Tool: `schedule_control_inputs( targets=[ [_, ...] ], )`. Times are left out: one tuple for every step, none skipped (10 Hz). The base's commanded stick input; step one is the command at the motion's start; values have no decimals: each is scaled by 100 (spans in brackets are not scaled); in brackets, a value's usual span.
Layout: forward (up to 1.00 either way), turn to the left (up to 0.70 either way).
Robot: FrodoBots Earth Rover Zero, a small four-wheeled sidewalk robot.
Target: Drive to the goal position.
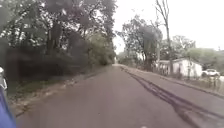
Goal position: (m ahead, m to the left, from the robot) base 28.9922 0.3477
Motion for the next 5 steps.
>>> schedule_control_inputs(
  targets=[
    [70,-1],
    [70,-1],
    [70,-1],
    [70,-1],
    [70,-1]
  ],
)
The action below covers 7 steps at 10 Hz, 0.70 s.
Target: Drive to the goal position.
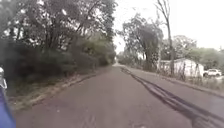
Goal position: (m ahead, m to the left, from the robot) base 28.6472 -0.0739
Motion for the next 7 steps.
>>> schedule_control_inputs(
  targets=[
    [70,-1],
    [70,-1],
    [70,-1],
    [70,-1],
    [70,-1],
    [70,-1],
    [70,-1]
  ],
)
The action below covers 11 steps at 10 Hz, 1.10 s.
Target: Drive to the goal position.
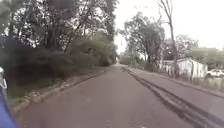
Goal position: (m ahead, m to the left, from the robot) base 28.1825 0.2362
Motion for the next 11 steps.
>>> schedule_control_inputs(
  targets=[
    [70,-1],
    [70,-1],
    [70,-1],
    [70,-1],
    [70,-1],
    [70,-1],
    [70,-1],
    [70,-1],
    [70,-1],
    [70,-1],
    [70,-1]
  ],
)
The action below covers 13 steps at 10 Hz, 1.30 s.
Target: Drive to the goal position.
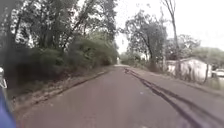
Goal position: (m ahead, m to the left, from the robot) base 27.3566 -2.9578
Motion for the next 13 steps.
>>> schedule_control_inputs(
  targets=[
    [70,-1],
    [70,-1],
    [70,-1],
    [70,-1],
    [70,-1],
    [70,-1],
    [70,-1],
    [70,-1],
    [70,-1],
    [70,-1],
    [70,-1],
    [70,1],
    [70,1]
  ],
)
